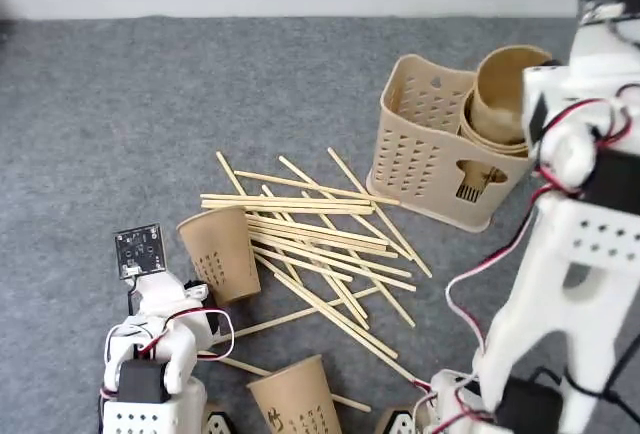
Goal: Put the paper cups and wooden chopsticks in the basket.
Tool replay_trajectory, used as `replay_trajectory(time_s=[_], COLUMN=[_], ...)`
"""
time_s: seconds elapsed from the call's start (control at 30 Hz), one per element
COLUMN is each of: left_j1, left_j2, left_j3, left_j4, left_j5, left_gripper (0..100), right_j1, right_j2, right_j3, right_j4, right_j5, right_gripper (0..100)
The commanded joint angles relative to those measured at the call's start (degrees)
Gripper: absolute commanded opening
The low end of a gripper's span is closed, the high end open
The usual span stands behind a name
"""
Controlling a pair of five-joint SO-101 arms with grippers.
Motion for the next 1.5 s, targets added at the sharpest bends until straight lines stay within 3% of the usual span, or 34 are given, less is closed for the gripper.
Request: replay_trajectory(time_s=[0.0,0.17,0.33,0.63,0.93,1.0,1.2,1.47], left_j1=[0.3,0.3,0.3,0.3,0.3,0.3,0.3,0.3], left_j2=[-0.7,-0.7,-0.7,-0.7,-0.7,-0.7,-0.7,-0.7], left_j3=[-0.5,-0.5,-0.5,-0.5,-0.5,-0.5,-0.5,-0.5], left_j4=[0.2,0.2,0.2,0.2,0.2,0.2,0.2,0.2], left_j5=[-0.3,-0.3,-0.3,-0.3,-0.3,-0.3,-0.3,-0.3], left_gripper=[1,1,1,1,1,1,1,1], right_j1=[1.9,2.2,0.7,-13.3,-28.3,-31.4,-42.2,-55.7], right_j2=[3.6,8.2,6.0,-1.6,-4.3,-4.2,-4.2,-4.8], right_j3=[-4.2,-6.5,-10.0,-10.3,3.4,7.0,18.7,30.9], right_j4=[-2.2,-2.7,5.0,29.0,27.4,27.0,27.5,26.9], right_j5=[-0.4,-0.3,-0.3,-0.6,-1.0,-5.1,-28.6,-37.5], right_gripper=[16.2,16.1,15.8,16.0,16.2,16.2,16.2,16.2])
